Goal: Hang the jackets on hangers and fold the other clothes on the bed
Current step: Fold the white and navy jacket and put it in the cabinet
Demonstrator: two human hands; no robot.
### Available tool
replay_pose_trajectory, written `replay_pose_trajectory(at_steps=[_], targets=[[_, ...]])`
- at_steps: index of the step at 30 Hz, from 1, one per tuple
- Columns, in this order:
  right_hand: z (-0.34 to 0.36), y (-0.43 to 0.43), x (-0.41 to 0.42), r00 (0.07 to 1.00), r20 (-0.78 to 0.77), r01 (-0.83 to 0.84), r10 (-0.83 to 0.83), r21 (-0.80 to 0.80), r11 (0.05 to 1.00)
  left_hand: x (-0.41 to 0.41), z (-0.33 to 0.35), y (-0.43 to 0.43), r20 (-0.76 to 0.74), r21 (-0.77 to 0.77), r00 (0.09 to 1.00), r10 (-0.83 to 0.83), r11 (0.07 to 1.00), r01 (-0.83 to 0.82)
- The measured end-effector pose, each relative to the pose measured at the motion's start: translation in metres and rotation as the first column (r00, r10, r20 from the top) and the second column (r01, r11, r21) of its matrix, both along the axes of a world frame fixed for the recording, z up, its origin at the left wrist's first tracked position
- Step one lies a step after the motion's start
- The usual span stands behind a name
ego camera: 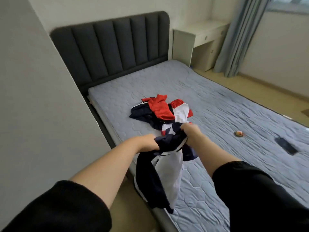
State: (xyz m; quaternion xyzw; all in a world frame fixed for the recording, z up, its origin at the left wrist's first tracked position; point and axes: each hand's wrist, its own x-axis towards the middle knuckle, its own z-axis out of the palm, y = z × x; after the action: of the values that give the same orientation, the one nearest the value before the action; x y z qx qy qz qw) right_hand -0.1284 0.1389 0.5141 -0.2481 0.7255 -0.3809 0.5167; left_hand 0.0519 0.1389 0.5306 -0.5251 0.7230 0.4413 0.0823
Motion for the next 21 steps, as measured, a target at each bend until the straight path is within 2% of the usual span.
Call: replay_pose_trajectory(at_steps=[1, 3, 5, 7, 9, 11, 12, 14, 16, 18, 21], targets=[[0.015, 0.014, 0.006, 1.0, 0.011, 0.002, -0.001, -0.028, 1.0, 0.009, 0.001, 0.014, 0.046, -0.108, 0.999, 0.013, 0.994, -0.008], [0.039, 0.041, 0.019, 0.994, 0.102, 0.054, -0.042, -0.122, 0.991, 0.025, 0.008, 0.047, 0.049, -0.278, 0.985, 0.164, 0.95, -0.144], [0.065, 0.072, 0.03, 0.99, 0.128, 0.081, -0.055, -0.208, 0.975, 0.036, 0.018, 0.083, -0.073, -0.366, 0.937, 0.341, 0.865, -0.343], [0.091, 0.104, 0.038, 0.995, 0.097, 0.05, -0.023, -0.28, 0.959, 0.04, 0.035, 0.119, -0.264, -0.289, 0.911, 0.316, 0.876, -0.387], [0.122, 0.138, 0.046, 0.998, 0.052, -0.019, 0.038, -0.332, 0.943, 0.034, 0.066, 0.158, -0.398, -0.185, 0.901, 0.17, 0.947, -0.261], [0.152, 0.169, 0.051, 0.995, -0.002, -0.091, 0.097, -0.372, 0.924, 0.02, 0.093, 0.188, -0.437, -0.24, 0.899, 0.036, 0.958, -0.155], [0.164, 0.181, 0.051, 0.993, -0.027, -0.113, 0.111, -0.401, 0.909, 0.011, 0.105, 0.199, -0.446, -0.301, 0.895, 0.024, 0.937, -0.175], [0.19, 0.205, 0.05, 0.988, -0.052, -0.152, 0.144, -0.447, 0.882, -0.005, 0.124, 0.215, -0.48, -0.36, 0.871, 0.11, 0.88, -0.31], [0.214, 0.225, 0.044, 0.976, -0.11, -0.218, 0.188, -0.475, 0.853, -0.017, 0.14, 0.228, -0.515, -0.316, 0.833, 0.202, 0.858, -0.404], [0.232, 0.242, 0.033, 0.954, -0.188, -0.297, 0.233, -0.495, 0.817, -0.024, 0.154, 0.239, -0.558, -0.215, 0.787, 0.263, 0.87, -0.443], [0.247, 0.266, 0.001, 0.939, -0.228, -0.339, 0.256, -0.505, 0.794, -0.039, 0.17, 0.26, -0.566, -0.191, 0.773, 0.285, 0.867, -0.46]])
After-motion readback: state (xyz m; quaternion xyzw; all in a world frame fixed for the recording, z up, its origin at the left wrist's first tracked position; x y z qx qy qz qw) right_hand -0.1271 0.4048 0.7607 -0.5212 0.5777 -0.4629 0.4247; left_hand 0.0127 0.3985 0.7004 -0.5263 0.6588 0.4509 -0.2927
